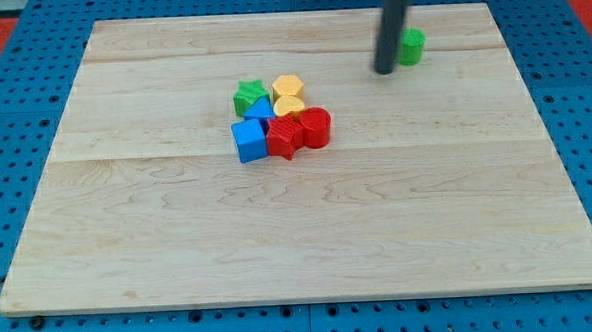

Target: Drag the green star to the top left of the yellow hexagon

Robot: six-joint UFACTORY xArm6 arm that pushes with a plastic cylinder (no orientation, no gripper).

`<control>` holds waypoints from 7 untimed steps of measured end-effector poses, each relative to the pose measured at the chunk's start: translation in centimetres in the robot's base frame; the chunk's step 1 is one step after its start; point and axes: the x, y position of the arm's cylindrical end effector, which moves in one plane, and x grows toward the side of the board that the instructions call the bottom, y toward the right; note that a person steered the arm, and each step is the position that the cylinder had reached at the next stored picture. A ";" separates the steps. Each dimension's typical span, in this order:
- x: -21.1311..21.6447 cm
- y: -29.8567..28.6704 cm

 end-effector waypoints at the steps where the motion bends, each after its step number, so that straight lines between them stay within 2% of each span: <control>1: 0.4 -8.7; 2: 0.4 -11.6; 3: 2.2 -15.6; 4: 6.3 -21.1; 5: 9.9 -20.6; 6: 10.2 -16.5; 7: 8.9 -16.5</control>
